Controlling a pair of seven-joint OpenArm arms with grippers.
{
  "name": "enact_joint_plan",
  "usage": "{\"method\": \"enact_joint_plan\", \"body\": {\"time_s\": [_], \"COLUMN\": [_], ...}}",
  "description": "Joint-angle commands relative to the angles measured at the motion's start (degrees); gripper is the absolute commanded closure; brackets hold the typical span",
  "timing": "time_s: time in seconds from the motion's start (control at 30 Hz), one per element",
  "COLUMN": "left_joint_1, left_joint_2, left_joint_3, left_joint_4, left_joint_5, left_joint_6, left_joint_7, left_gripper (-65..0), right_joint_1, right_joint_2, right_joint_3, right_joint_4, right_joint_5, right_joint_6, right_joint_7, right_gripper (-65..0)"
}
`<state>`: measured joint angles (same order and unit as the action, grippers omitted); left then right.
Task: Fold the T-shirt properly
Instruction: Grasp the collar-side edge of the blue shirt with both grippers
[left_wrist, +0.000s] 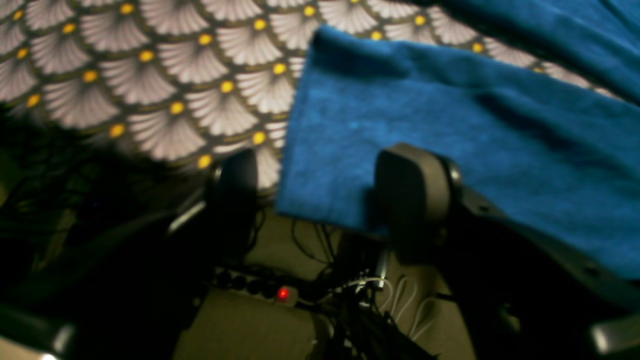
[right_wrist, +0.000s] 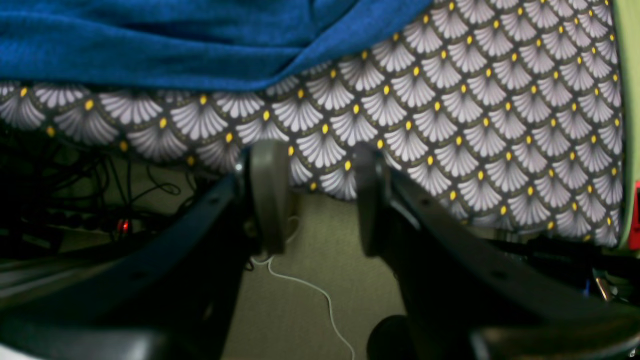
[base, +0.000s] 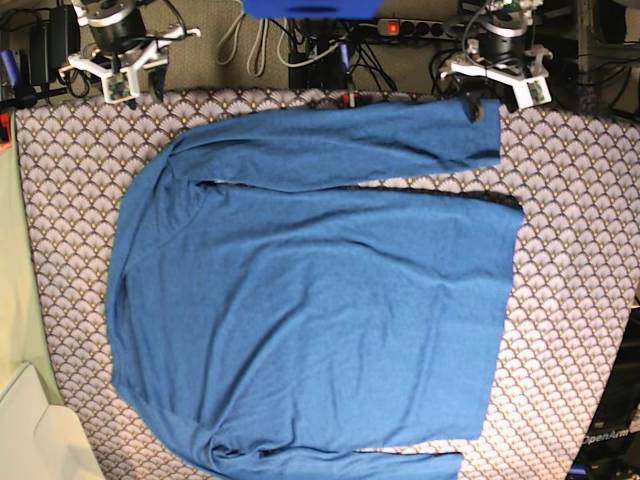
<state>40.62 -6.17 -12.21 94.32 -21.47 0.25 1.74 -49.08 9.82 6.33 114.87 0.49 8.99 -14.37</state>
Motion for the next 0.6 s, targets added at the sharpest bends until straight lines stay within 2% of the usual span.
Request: {"method": "enact_joint_plan", "body": {"time_s": [0.0,0.13,0.27,0.4,0.57], "left_joint_1": [0.2,0.2,-0.1,-0.1,-0.1], "left_joint_2": [-0.3,-0.2,-0.2,-0.2,-0.2], "left_joint_3": [-0.1,-0.1,-0.1,-0.1,-0.2], "left_joint_4": [0.8,0.8,0.8,-0.4,-0.9], "left_joint_5": [0.0,0.0,-0.2,-0.3,-0.5], "left_joint_6": [-0.1,-0.1,-0.1,-0.1,-0.1], "left_joint_7": [-1.2,-1.2,-1.2,-1.2,-1.2], "left_gripper": [-35.8,-18.5,-5.5,-0.4,-0.2], "right_joint_1": [-0.5,-0.5,-0.5,-0.5,-0.5], "right_joint_2": [0.3,0.3,0.3,0.3,0.3], "right_joint_3": [0.1,0.1,0.1,0.1,0.1], "right_joint_4": [1.0,1.0,1.0,1.0,1.1], "right_joint_5": [0.3,0.3,0.3,0.3,0.3], "right_joint_6": [-0.1,-0.1,-0.1,-0.1,-0.1], "right_joint_7": [1.3,1.3,1.3,1.3,1.7], "right_gripper": [-23.3,-23.3,-23.3,-23.3,-23.3]}}
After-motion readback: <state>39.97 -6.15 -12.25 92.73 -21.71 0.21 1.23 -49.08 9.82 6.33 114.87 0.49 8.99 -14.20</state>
